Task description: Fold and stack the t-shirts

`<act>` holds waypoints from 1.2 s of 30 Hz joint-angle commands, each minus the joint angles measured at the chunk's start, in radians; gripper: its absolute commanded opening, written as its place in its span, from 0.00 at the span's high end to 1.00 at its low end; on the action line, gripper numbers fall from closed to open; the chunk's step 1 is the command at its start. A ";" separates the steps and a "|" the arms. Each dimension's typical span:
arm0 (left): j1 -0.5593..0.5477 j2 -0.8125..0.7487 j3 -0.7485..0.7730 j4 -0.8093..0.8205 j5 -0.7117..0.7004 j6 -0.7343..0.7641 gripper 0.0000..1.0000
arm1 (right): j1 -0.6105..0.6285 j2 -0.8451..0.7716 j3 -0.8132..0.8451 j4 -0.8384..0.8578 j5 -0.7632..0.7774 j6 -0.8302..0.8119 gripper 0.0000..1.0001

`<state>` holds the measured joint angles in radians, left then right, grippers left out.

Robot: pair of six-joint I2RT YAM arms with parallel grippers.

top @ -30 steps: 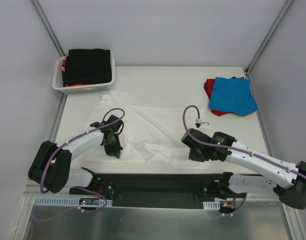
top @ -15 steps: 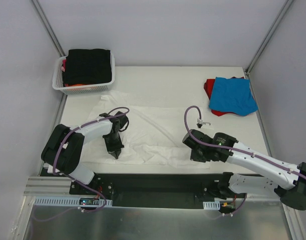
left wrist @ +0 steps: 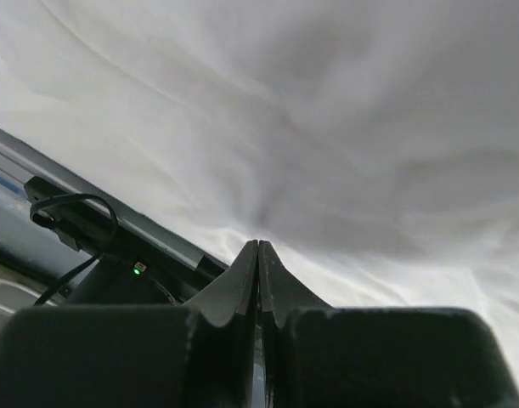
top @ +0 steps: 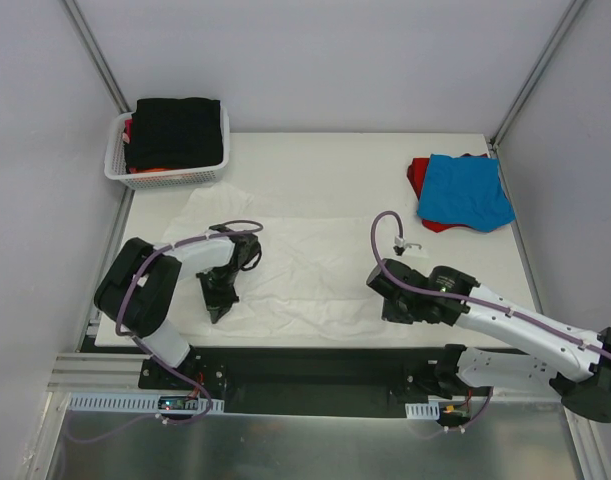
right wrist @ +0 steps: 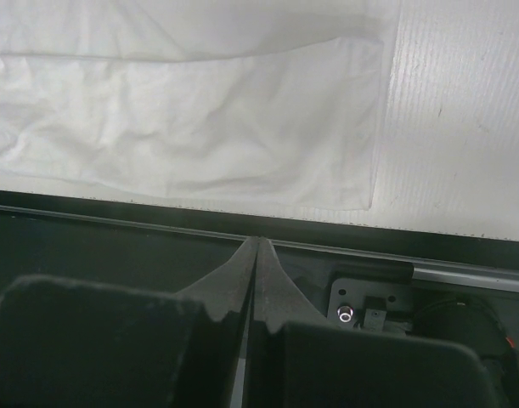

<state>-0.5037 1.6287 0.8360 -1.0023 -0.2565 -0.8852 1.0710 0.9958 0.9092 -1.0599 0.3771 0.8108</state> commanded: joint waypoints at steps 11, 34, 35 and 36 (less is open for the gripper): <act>-0.200 -0.245 0.319 -0.068 -0.067 -0.086 1.00 | -0.132 0.255 -0.098 0.293 -0.193 -0.254 0.99; -0.266 -0.411 0.204 0.096 0.033 0.058 1.00 | -0.164 0.719 0.152 0.676 -0.570 -0.403 0.99; -0.266 -0.403 0.216 0.097 0.034 0.063 1.00 | -0.161 0.722 0.148 0.678 -0.572 -0.400 0.99; -0.266 -0.394 0.222 0.097 0.034 0.068 1.00 | -0.160 0.724 0.142 0.679 -0.570 -0.397 0.99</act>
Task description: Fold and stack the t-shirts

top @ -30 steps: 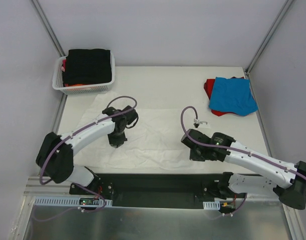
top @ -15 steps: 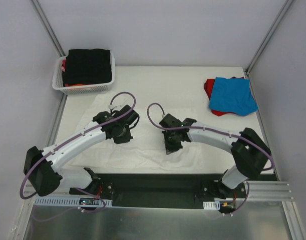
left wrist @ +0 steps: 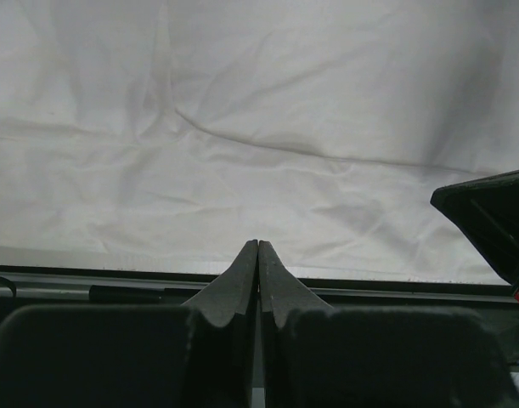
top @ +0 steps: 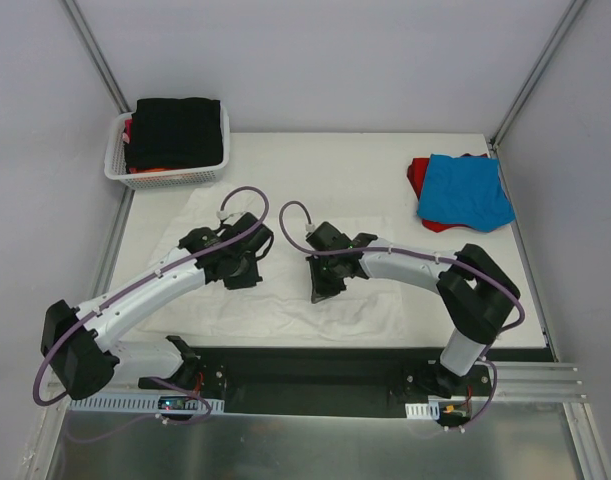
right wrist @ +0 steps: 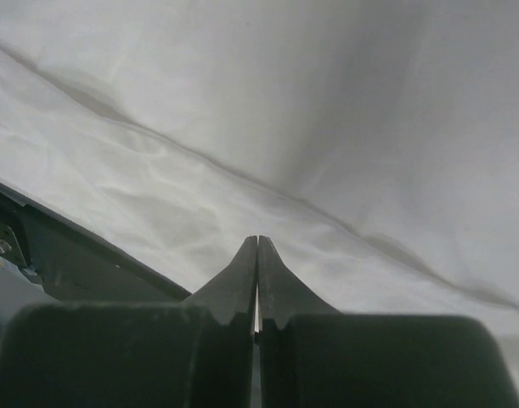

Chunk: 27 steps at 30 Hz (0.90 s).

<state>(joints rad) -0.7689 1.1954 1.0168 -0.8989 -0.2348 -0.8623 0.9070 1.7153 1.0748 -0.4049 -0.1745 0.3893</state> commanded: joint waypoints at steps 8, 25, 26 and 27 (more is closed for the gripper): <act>-0.001 0.082 0.069 -0.006 0.011 0.072 1.00 | 0.009 0.006 -0.045 0.023 0.000 0.056 0.99; -0.001 0.075 0.042 -0.005 0.015 0.083 1.00 | 0.013 0.027 -0.065 -0.040 0.104 0.088 0.99; -0.001 0.075 0.042 -0.006 0.015 0.086 1.00 | 0.015 0.027 -0.065 -0.044 0.109 0.089 0.99; -0.001 0.075 0.039 -0.006 0.015 0.085 1.00 | 0.015 0.029 -0.064 -0.052 0.122 0.091 0.99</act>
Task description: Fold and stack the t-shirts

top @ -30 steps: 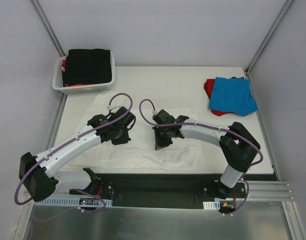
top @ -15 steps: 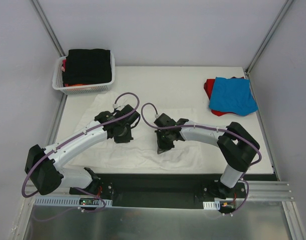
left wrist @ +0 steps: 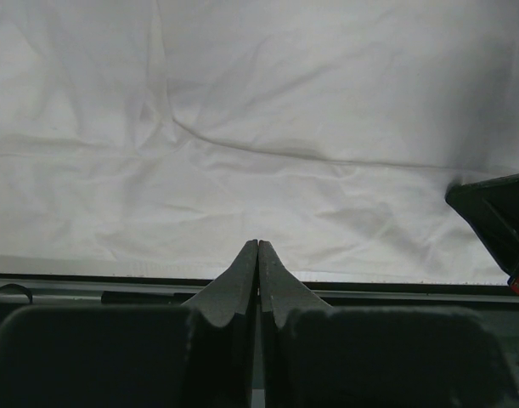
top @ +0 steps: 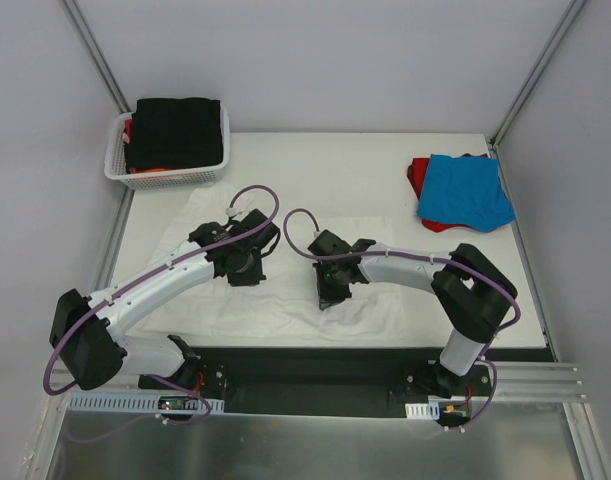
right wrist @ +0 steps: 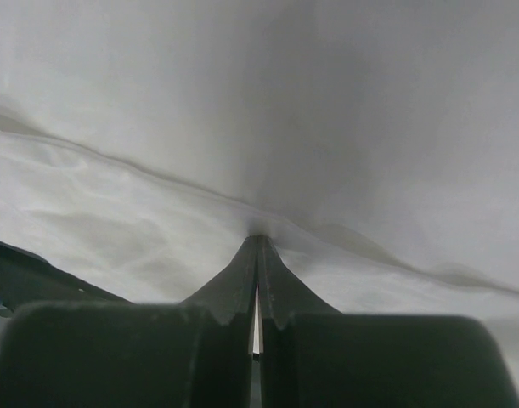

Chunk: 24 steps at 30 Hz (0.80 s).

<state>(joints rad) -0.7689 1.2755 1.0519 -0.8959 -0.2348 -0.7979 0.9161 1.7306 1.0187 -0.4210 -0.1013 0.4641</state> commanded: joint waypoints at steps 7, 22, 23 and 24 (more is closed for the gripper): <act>-0.001 -0.004 0.002 -0.011 0.014 0.029 1.00 | 0.004 0.014 -0.005 -0.093 0.126 0.028 0.99; -0.001 0.010 0.007 -0.009 0.015 0.029 1.00 | 0.003 -0.037 -0.052 -0.191 0.224 0.110 0.99; -0.001 0.010 0.007 -0.009 0.015 0.029 1.00 | 0.003 -0.039 -0.052 -0.199 0.229 0.116 0.99; -0.001 0.008 0.005 -0.008 0.015 0.029 1.00 | 0.004 -0.039 -0.054 -0.203 0.238 0.122 0.99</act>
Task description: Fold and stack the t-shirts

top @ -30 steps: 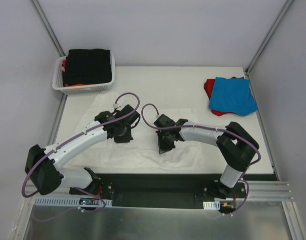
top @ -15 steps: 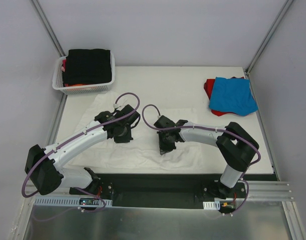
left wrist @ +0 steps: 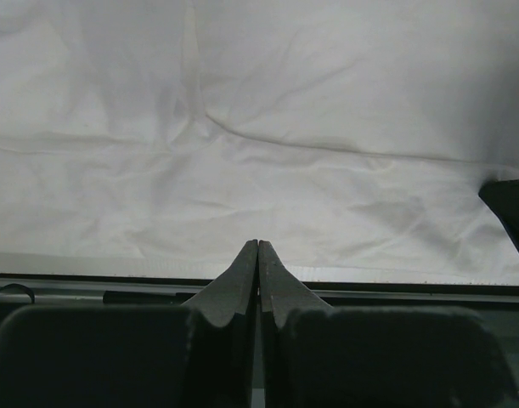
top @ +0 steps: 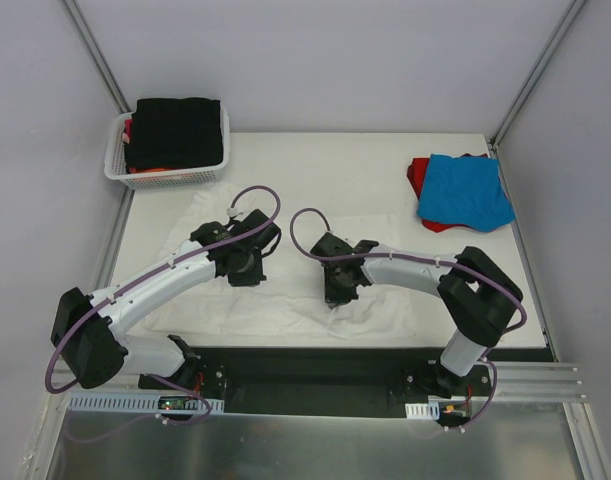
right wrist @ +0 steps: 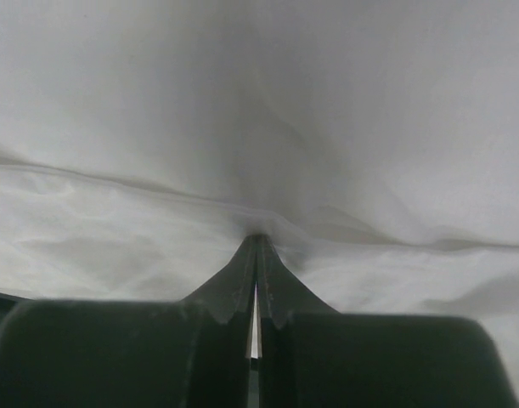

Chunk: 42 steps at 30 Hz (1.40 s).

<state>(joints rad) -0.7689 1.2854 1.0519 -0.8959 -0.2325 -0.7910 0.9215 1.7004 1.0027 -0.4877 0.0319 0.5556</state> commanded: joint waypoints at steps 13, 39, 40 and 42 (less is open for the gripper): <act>-0.001 0.008 0.000 -0.008 0.016 0.015 1.00 | 0.000 -0.038 -0.046 -0.299 0.218 0.141 0.99; -0.001 0.015 0.049 -0.006 -0.022 0.024 1.00 | 0.025 -0.207 -0.029 -0.325 0.292 0.142 0.49; -0.001 0.017 0.080 -0.008 -0.030 0.024 0.96 | 0.019 -0.231 -0.010 -0.342 0.307 0.133 0.24; 0.000 0.020 0.120 -0.018 -0.051 0.026 0.89 | 0.001 -0.268 0.052 -0.380 0.315 0.093 0.04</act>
<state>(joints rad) -0.7689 1.3071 1.0687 -0.9024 -0.2234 -0.7883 0.9432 1.5555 0.9356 -0.7799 0.2878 0.7174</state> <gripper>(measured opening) 0.049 0.803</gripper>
